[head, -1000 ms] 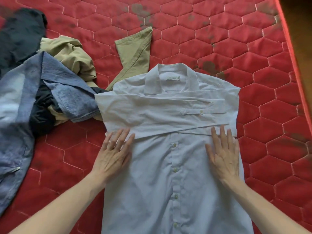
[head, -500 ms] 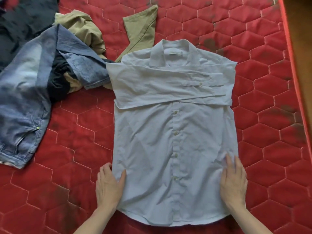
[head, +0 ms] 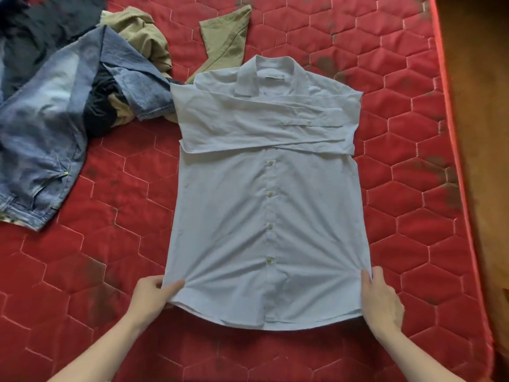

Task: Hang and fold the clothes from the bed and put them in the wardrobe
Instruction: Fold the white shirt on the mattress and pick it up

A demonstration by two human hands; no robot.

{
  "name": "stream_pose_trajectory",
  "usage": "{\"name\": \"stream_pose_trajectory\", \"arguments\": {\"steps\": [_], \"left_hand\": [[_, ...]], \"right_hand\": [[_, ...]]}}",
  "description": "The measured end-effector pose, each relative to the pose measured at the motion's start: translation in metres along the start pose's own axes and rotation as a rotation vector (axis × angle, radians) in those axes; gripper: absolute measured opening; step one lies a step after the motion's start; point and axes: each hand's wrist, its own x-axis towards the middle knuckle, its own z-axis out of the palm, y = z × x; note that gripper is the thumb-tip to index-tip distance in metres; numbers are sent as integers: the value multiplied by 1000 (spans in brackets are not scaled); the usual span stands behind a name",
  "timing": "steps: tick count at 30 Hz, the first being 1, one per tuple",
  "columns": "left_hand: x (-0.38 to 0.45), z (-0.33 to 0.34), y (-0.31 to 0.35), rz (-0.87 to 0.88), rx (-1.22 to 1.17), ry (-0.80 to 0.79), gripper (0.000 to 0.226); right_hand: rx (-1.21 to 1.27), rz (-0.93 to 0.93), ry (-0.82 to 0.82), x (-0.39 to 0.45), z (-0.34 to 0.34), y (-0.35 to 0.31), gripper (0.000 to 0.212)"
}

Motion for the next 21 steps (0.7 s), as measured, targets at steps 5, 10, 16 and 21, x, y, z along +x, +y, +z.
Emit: {"name": "stream_pose_trajectory", "arguments": {"steps": [5, 10, 16, 21], "left_hand": [[-13, -1, -9, -127, -96, -33, 4], [-26, 0, -14, -233, -174, -42, 13], [-35, -18, 16, -378, -272, -166, 17], [-26, -36, 74, -467, -496, -274, 17]], "right_hand": [[36, -27, -43, -5, 3, 20, 32], [319, -37, -90, -14, 1, 35, 37], [477, 60, -224, -1, -26, 33, 37], [770, 181, -431, 27, -69, 8, 21]]}}
